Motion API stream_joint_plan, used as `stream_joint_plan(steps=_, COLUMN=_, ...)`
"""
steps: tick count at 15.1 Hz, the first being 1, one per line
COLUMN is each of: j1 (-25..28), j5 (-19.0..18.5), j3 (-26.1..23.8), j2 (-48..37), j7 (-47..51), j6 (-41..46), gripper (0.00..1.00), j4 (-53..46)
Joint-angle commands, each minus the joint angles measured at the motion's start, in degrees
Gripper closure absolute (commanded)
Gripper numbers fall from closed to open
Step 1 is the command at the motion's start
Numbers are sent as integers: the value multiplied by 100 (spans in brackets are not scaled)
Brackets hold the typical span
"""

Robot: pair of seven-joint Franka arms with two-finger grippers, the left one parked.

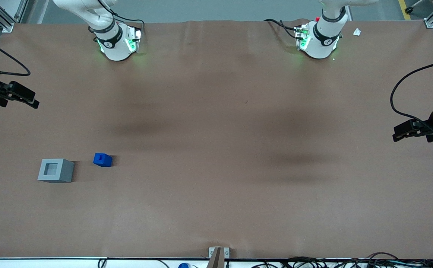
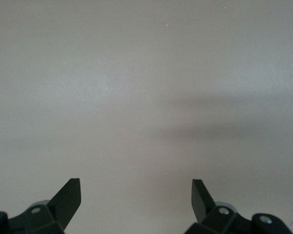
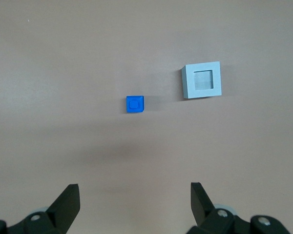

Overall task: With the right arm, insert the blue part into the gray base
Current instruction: 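Move the open right gripper down over the small blue block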

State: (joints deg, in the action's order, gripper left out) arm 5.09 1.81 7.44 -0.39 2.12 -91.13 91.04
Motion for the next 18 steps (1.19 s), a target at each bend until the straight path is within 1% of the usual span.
stream_joint_plan(steps=1, j1=-79, j5=-49, j3=-49, j2=48, j7=-28, j6=86, gripper=0, j4=-104)
stream_joint_plan(steps=4, j1=-79, j5=-49, j3=-58, j2=74, j7=7, j6=78, gripper=0, j4=-104)
stream_joint_plan(steps=7, j1=-35, j5=-49, j3=-58, j2=406, j7=7, j6=-19, gripper=0, j4=-113)
stream_joint_plan(steps=8, j1=-52, j5=20, j3=-67, j2=538, j7=25, j6=-202, gripper=0, j4=-87)
stream_joint_plan(steps=13, j1=9, j5=48, j3=-84, j2=1215, j7=34, j6=-1019, gripper=0, j4=71)
stream_joint_plan(steps=15, j1=36, j5=56, j3=-84, j2=1269, j7=34, j6=-1554, gripper=0, j4=447)
stream_joint_plan(steps=18, j1=44, j5=258, j3=-84, j2=1426, j7=34, j6=-2232, gripper=0, j4=906)
